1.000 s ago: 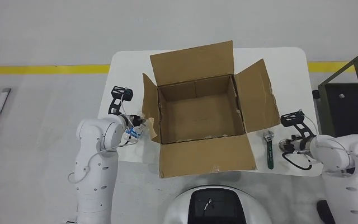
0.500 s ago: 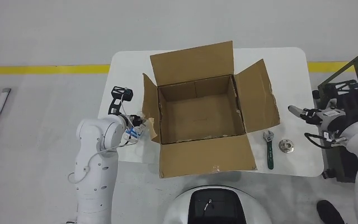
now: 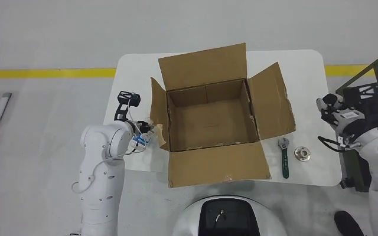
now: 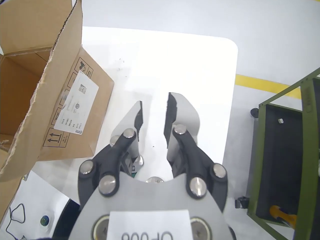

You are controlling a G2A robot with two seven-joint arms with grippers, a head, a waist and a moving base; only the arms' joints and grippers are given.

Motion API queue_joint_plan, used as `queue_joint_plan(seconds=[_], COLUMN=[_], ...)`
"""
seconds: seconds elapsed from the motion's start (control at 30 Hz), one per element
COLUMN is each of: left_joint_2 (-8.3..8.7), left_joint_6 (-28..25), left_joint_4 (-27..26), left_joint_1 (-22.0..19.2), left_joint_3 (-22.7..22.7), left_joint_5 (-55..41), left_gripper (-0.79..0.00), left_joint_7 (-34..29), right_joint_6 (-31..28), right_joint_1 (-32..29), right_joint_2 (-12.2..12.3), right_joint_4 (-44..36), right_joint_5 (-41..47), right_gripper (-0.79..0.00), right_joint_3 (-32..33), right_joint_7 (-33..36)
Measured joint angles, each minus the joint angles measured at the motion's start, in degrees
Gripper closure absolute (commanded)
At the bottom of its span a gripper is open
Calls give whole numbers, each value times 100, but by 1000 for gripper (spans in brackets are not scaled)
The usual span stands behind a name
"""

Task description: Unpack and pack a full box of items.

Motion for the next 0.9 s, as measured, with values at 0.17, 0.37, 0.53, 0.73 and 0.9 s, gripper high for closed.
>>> queue_joint_plan(seconds=[0.17, 0.37, 0.53, 0.73, 0.9], left_joint_2=[0, 0, 0, 0, 0], left_joint_6=[0, 0, 0, 0, 0], left_joint_4=[0, 0, 0, 0, 0], left_joint_1=[0, 0, 0, 0, 0], left_joint_3=[0, 0, 0, 0, 0], left_joint_5=[0, 0, 0, 0, 0], left_gripper=[-785, -785, -785, -785, -785], left_joint_7=[0, 0, 0, 0, 0], right_joint_6=[624, 987, 1265, 1333, 1331], right_joint_1=[-45, -149, -109, -61, -62], right_joint_2=[-49, -102, -114, -113, -113], right_joint_4=[82, 420, 450, 489, 488], right_joint_5=[-389, -912, -1371, -1347, -1348], right_gripper=[0, 0, 0, 0, 0], right_joint_3=[-311, -797, -1079, -1099, -1100], right_joint_7=[-1398, -3126, -3704, -3886, -3883])
